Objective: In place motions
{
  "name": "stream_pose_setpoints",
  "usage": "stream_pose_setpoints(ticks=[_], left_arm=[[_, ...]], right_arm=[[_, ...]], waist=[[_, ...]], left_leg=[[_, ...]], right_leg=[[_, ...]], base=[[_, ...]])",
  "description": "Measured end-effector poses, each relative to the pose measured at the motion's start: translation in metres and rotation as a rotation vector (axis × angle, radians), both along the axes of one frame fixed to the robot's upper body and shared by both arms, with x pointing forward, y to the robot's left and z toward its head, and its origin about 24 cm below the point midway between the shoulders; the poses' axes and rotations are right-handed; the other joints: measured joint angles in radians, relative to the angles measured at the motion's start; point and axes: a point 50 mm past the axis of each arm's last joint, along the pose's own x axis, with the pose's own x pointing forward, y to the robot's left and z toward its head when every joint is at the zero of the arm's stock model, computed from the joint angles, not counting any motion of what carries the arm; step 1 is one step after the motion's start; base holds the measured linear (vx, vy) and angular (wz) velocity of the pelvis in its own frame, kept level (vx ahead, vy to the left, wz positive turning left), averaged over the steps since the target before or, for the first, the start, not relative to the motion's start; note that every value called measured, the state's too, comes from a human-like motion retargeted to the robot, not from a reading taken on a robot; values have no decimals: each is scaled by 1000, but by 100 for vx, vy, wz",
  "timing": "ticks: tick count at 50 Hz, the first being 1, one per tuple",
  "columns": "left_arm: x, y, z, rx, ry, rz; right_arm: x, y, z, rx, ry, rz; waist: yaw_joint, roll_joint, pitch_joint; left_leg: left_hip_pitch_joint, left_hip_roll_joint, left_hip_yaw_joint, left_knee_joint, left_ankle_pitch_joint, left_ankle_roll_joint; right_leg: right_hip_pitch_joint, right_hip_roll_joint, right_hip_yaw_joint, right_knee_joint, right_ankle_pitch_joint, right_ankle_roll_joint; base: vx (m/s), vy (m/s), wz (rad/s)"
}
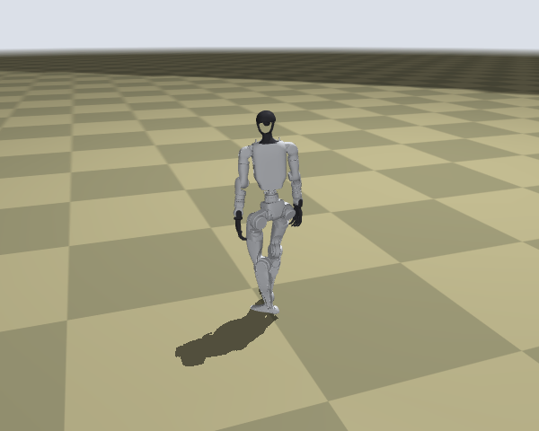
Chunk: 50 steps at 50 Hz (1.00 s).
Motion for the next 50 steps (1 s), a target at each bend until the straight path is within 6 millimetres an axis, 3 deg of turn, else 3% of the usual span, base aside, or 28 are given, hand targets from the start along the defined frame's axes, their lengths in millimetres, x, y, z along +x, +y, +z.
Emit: stream_pose_setpoints(ticks=[3,6,10,11,13,15,18,25,27,29,31,33,35,38,42,45,48,50], left_arm=[[-9,1,2,-6,20,33],[-13,1,3,-14,22,65],[-11,4,3,-1,21,62],[-9,4,2,3,19,58],[-4,4,2,7,7,50],[3,3,0,4,-18,50],[19,2,-2,-9,-71,52],[67,-18,-8,-67,-223,27],[79,-25,-8,-111,-270,25],[88,-28,-7,-151,-301,13],[95,-27,-6,-165,-325,-8],[97,-23,-5,-150,-341,-29],[97,-21,-5,-127,-348,-42],[92,-26,-7,-116,-328,-19],[78,-32,-9,-135,-280,29],[72,-33,-9,-140,-248,9],[70,-32,-9,-125,-232,-35],[67,-32,-9,-123,-225,-58]], right_arm=[[-2,-13,1,-45,13,-47],[-6,-28,2,-103,23,-124],[-21,-45,3,-163,61,-253],[-26,-48,3,-173,77,-282],[-36,-53,3,-190,109,-340],[-45,-55,3,-205,139,-388],[-60,-52,2,-214,188,-441],[-116,-46,2,-193,343,-555],[-128,-42,2,-183,374,-573],[-137,-37,2,-172,394,-591],[-142,-32,2,-155,408,-612],[-144,-28,2,-126,422,-621],[-139,-24,1,-96,418,-599],[-111,-25,-4,-72,326,-489],[-60,-23,-6,-54,134,-278],[-33,-17,-4,-58,34,-189],[-24,-9,-4,-39,-11,-196],[-27,-4,-5,-21,-9,-212]], waist=[[55,21,-17],[103,37,-27],[131,45,-37],[133,47,-41],[140,44,-47],[131,29,-42],[76,33,-38],[41,98,-63],[21,95,-77],[6,65,-93],[20,7,-109],[90,-54,-101],[140,-79,-91],[154,-82,-89],[169,-96,-71],[185,-78,-49],[212,-32,-6],[214,-10,9]], left_leg=[[26,28,203,-5,-30,-29],[55,35,360,-8,-53,-59],[96,19,485,-2,-63,-99],[103,14,502,-1,-59,-108],[124,-1,552,3,-45,-125],[148,-25,589,10,-29,-132],[171,-34,608,28,3,-134],[222,-34,621,19,80,-146],[236,-29,616,57,125,-112],[239,-19,587,138,174,-41],[220,6,516,290,211,80],[181,89,400,542,217,189],[95,138,249,727,201,204],[-61,36,8,782,158,179],[-109,-11,-15,696,47,172],[-145,-77,-101,510,27,107],[-122,-94,-165,239,69,18],[-83,-68,-68,92,141,67]], right_leg=[[26,-84,-305,39,-126,-6],[83,-154,-579,86,-219,33],[140,-208,-730,113,-241,121],[151,-209,-762,103,-218,114],[152,-205,-764,70,-130,77],[127,-191,-643,21,37,17],[118,-137,-521,-46,59,-18],[138,-76,-435,-104,71,39],[151,-74,-414,-130,70,45],[158,-107,-376,-135,65,57],[167,-165,-329,-128,58,65],[201,-180,-246,-114,39,60],[214,-174,-185,-113,39,51],[200,-185,-140,-127,74,44],[209,-187,-65,-150,113,36],[218,-158,-22,-158,133,34],[246,-83,20,-156,138,22],[273,-47,36,-157,132,17]], base=[[-38,58,-432],[-43,58,-395],[-35,48,-295],[-36,41,-253],[-33,33,-240],[-43,26,-199],[-38,17,-125],[-26,8,-93],[-19,-4,-44],[-11,-5,-29],[-9,-9,-86],[4,-18,-213],[-3,-10,-179],[-17,7,-127],[-13,1,-174],[-9,-3,-155],[2,-9,-127],[21,-13,-57]])
